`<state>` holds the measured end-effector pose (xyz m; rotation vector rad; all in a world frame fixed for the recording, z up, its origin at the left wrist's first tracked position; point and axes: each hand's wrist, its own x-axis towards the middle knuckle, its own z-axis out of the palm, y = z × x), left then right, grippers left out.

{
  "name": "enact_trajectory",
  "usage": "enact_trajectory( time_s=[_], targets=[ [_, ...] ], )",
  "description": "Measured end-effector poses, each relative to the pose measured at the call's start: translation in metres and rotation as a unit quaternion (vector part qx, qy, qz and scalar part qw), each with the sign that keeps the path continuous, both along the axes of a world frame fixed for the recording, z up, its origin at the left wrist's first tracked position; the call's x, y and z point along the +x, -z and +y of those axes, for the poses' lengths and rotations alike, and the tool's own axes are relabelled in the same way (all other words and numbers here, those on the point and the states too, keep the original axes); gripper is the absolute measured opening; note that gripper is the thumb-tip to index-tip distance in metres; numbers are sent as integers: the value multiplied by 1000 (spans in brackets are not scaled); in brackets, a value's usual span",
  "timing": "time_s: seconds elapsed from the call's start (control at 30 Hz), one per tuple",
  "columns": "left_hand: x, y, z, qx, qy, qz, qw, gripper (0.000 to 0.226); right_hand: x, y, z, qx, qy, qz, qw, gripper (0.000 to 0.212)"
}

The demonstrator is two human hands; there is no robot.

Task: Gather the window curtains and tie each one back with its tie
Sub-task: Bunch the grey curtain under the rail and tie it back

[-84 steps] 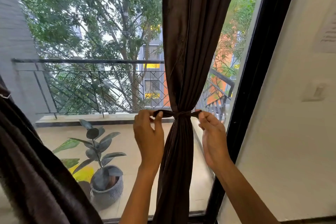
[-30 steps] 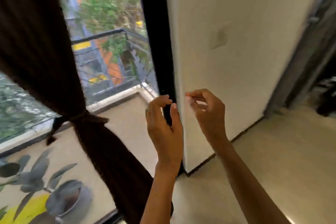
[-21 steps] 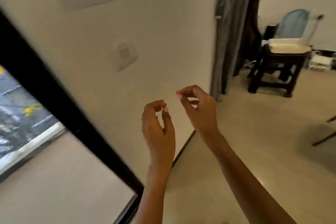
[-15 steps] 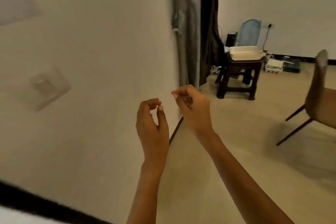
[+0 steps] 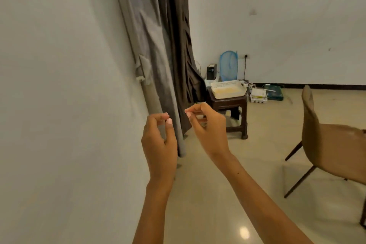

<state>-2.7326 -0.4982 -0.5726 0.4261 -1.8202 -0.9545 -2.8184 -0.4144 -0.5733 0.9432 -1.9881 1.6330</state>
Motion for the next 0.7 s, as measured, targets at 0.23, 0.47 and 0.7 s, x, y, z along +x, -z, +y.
enact_trajectory(
  time_s=[0.23, 0.47, 0.7],
  targets=[
    [-163, -42, -63, -19, 19, 29, 999, 6, -168, -38, -58, -28, 9, 5, 1000, 5],
    [-308, -83, -119, -76, -18, 56, 995, 2, -327, -85, -121, -90, -32, 42, 995, 5],
    [-426, -146, -168, -138, -139, 84, 977, 8, -464, -157, -196, -130, -126, 101, 978, 4]
  ],
)
